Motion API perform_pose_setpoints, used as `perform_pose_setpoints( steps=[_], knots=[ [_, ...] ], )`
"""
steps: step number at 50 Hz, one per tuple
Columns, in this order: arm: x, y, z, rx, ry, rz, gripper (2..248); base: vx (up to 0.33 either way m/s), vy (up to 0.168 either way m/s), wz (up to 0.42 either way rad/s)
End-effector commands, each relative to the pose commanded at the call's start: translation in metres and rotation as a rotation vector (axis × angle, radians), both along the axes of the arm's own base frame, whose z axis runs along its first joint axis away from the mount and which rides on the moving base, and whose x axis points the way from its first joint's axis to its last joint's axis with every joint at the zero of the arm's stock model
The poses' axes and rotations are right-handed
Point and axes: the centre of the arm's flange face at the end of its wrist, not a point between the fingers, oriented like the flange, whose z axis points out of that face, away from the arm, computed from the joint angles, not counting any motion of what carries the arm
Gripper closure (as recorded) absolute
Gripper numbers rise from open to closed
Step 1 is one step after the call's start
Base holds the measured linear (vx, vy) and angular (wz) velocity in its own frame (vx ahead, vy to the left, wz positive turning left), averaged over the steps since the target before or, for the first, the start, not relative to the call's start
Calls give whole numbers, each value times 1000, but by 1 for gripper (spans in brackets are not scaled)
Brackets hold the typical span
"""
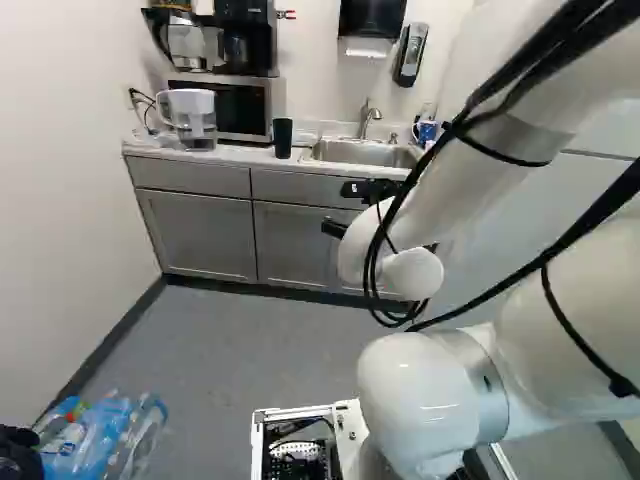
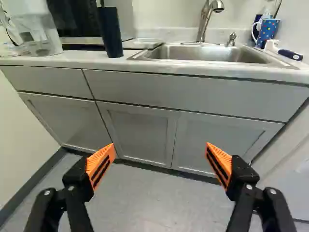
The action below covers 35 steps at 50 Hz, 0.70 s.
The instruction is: Rinse the cup and place it in the tray
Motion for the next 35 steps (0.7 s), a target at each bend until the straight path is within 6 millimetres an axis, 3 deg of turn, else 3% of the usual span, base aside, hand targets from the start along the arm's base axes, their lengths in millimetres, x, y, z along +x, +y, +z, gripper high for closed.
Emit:
perform_pose_setpoints(
  steps=[35],
  knots=[
    [49,0,41,0,-92,0,3,0,0,0]
  ],
)
